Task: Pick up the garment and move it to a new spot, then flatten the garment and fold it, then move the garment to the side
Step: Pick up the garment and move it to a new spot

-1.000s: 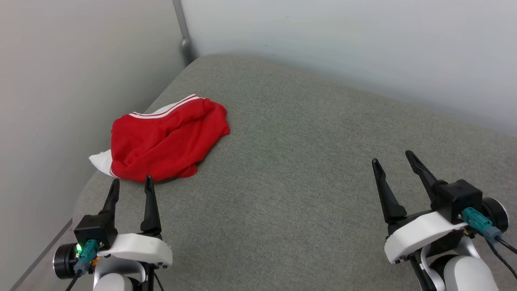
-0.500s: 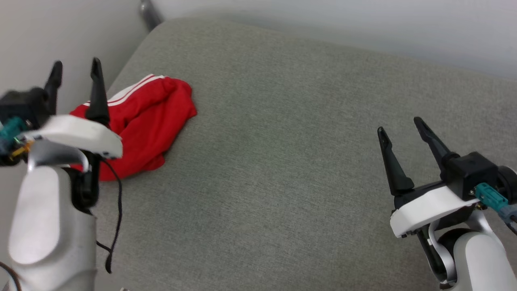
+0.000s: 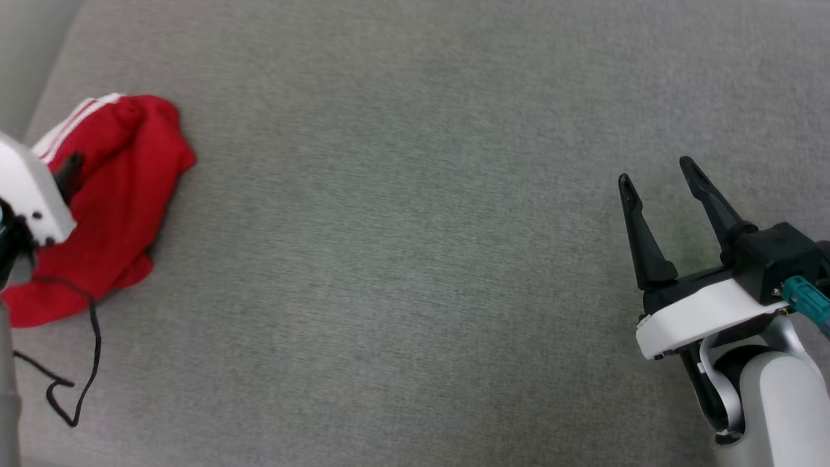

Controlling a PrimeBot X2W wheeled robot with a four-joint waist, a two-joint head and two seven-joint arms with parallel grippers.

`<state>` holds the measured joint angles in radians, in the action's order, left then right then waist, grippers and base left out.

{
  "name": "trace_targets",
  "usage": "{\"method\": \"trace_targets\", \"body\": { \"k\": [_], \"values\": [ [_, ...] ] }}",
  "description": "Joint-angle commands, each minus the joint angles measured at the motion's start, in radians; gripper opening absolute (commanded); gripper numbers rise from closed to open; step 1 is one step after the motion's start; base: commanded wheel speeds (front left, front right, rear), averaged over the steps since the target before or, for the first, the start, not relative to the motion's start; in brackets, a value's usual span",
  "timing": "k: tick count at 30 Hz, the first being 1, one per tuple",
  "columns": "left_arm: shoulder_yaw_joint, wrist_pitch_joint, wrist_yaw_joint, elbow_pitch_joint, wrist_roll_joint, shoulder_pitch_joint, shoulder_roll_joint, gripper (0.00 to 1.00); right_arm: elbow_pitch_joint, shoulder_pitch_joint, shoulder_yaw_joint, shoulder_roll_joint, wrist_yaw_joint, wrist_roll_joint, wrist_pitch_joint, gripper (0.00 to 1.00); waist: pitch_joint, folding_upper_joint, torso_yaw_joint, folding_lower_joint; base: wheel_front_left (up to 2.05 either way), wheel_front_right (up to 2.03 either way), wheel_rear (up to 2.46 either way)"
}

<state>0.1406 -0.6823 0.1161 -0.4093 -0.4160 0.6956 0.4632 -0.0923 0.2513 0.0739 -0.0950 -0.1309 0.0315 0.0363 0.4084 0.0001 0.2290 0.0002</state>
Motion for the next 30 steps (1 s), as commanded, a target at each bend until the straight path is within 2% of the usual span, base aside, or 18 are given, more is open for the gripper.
{"method": "trace_targets", "body": {
  "k": [1, 6, 9, 12, 13, 14, 16, 20, 26, 30],
  "values": [
    [0.007, -0.052, 0.004, -0.019, -0.02, -0.025, 0.018, 1.0, 0.003, 0.022, -0.006, -0.008, 0.0, 0.003, -0.003, 1.0, 0.045, -0.0001, -0.041, -0.0002, 0.0, 0.0, 0.0],
    [0.031, -0.157, -0.006, -0.087, -0.06, -0.068, 0.049, 1.0, -0.006, 0.021, -0.016, -0.01, 0.0, 0.002, 0.0, 1.0, 0.077, -0.0001, -0.062, -0.0002, 0.0, 0.0, 0.0],
    [0.049, -0.191, -0.021, -0.126, -0.088, -0.094, 0.037, 1.0, -0.011, 0.016, -0.021, -0.01, 0.0, 0.006, 0.004, 1.0, 0.089, -0.0001, -0.067, -0.0002, 0.0, 0.0, 0.0],
    [0.054, -0.183, -0.032, -0.163, -0.1, -0.123, 0.016, 1.0, -0.013, 0.012, -0.024, -0.014, 0.0, 0.01, 0.006, 1.0, 0.096, -0.0001, -0.067, -0.0002, 0.0, 0.0, 0.0],
    [0.054, -0.18, -0.03, -0.174, -0.104, -0.128, 0.005, 0.91, -0.014, 0.011, -0.026, -0.014, 0.0, 0.011, 0.007, 1.0, 0.097, -0.0001, -0.065, -0.0002, 0.0, 0.0, 0.0],
    [0.054, -0.172, -0.031, -0.184, -0.106, -0.13, -0.005, 0.65, -0.015, 0.01, -0.026, -0.014, 0.0, 0.012, 0.008, 1.0, 0.097, -0.0001, -0.063, -0.0002, 0.0, 0.0, 0.0],
    [0.047, -0.144, -0.025, -0.197, -0.108, -0.129, -0.018, 0.0, -0.017, 0.008, -0.028, -0.017, 0.0, 0.012, 0.012, 1.0, 0.094, -0.0001, -0.058, -0.0002, 0.0, 0.0, 0.0],
    [0.036, -0.069, -0.023, -0.218, -0.088, -0.11, -0.019, 0.0, -0.016, -0.002, -0.034, -0.015, 0.0, 0.007, 0.015, 1.0, 0.068, -0.0001, -0.046, -0.0002, 0.0, 0.0, 0.0],
    [0.029, 0.114, -0.047, -0.215, -0.017, -0.046, 0.037, 0.0, 0.001, -0.027, -0.041, -0.002, 0.0, 0.009, 0.008, 1.0, -0.011, -0.0001, -0.031, -0.0002, 0.0, 0.0, 0.0],
    [0.001, 0.237, -0.037, -0.195, 0.035, -0.003, 0.063, 0.0, 0.014, -0.052, -0.056, 0.014, 0.0, 0.009, -0.001, 1.0, -0.072, -0.0001, -0.021, -0.0002, 0.0, 0.0, 0.0]
  ]
}}
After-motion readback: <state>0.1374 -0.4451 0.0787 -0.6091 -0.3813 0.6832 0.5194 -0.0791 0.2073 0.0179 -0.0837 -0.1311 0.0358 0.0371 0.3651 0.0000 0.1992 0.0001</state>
